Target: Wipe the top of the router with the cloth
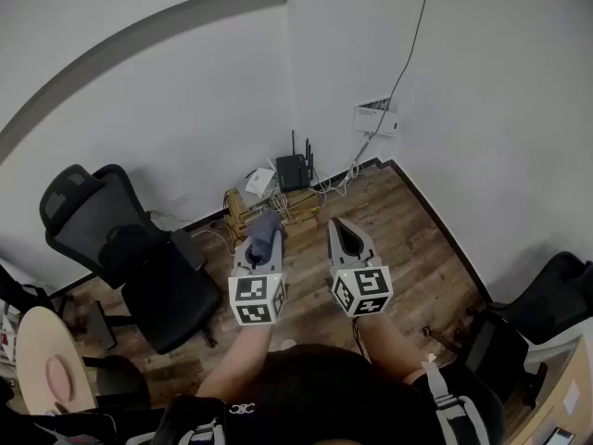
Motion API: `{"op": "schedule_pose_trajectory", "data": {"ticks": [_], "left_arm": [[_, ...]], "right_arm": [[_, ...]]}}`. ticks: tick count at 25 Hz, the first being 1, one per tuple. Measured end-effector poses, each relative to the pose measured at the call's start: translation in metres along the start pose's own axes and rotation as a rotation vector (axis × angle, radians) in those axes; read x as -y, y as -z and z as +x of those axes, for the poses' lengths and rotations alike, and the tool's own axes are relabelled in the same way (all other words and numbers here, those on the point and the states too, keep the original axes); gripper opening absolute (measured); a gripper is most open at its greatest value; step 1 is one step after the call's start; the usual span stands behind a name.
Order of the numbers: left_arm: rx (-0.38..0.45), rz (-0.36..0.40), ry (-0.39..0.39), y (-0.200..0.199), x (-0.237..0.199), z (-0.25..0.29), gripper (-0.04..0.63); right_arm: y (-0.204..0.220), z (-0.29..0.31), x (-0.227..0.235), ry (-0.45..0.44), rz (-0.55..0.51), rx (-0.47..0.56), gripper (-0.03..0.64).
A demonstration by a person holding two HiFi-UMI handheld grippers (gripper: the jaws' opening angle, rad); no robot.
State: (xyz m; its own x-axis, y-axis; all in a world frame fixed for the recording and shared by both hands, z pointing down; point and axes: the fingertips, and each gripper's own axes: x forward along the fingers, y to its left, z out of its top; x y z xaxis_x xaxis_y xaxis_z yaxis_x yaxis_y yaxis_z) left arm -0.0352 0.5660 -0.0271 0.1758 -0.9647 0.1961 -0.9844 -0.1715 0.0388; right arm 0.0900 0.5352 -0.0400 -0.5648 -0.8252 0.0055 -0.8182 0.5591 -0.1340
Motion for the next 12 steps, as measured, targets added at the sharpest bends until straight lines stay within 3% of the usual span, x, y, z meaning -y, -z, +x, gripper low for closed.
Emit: {"op": "schedule_pose_trajectory", "data": {"ticks": [12], "left_arm": [[-0.009, 0.004, 0.021, -0.0013, 0.0007, 0.0057, 0.054]], "right_arm": [[0.0011, 0.0041, -0.0002, -0.001, 0.026, 0.007, 0.000]]}}
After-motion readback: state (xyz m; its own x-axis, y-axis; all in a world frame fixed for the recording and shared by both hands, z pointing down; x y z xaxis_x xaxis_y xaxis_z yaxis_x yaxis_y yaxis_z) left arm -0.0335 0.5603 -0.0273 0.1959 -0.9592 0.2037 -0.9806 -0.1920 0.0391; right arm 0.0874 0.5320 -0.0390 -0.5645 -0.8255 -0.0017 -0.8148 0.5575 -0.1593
